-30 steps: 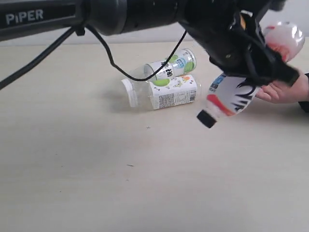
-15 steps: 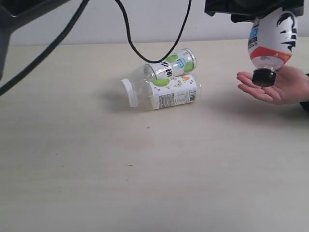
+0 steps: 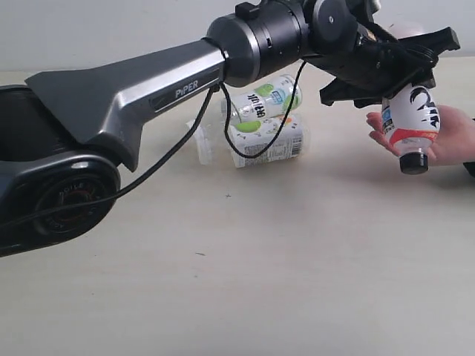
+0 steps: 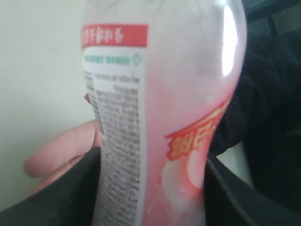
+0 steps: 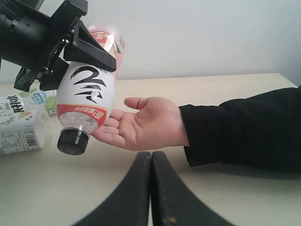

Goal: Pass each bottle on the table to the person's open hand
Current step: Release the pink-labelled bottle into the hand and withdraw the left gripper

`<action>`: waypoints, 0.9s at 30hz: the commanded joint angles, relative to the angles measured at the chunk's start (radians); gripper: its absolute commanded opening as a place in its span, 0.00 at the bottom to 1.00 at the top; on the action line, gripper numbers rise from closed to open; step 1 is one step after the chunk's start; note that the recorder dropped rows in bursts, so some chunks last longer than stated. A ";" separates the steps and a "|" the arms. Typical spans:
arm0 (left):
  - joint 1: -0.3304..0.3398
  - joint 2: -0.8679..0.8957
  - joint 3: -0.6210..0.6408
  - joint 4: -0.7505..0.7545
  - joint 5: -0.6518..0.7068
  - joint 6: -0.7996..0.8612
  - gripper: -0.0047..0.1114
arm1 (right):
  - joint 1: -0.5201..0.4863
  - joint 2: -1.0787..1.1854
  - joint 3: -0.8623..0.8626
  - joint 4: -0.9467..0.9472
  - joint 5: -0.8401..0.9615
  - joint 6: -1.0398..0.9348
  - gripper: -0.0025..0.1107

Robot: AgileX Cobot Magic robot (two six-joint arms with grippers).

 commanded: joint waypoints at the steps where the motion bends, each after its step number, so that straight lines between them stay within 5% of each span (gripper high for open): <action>1: 0.002 0.018 -0.010 -0.050 -0.041 0.031 0.04 | -0.005 -0.004 0.004 -0.006 -0.009 -0.008 0.02; 16: 0.000 0.060 -0.010 -0.145 -0.022 0.131 0.04 | -0.005 -0.004 0.004 -0.006 -0.009 -0.008 0.02; 27: -0.006 0.060 -0.010 -0.143 -0.011 0.152 0.41 | -0.005 -0.004 0.004 -0.006 -0.009 -0.008 0.02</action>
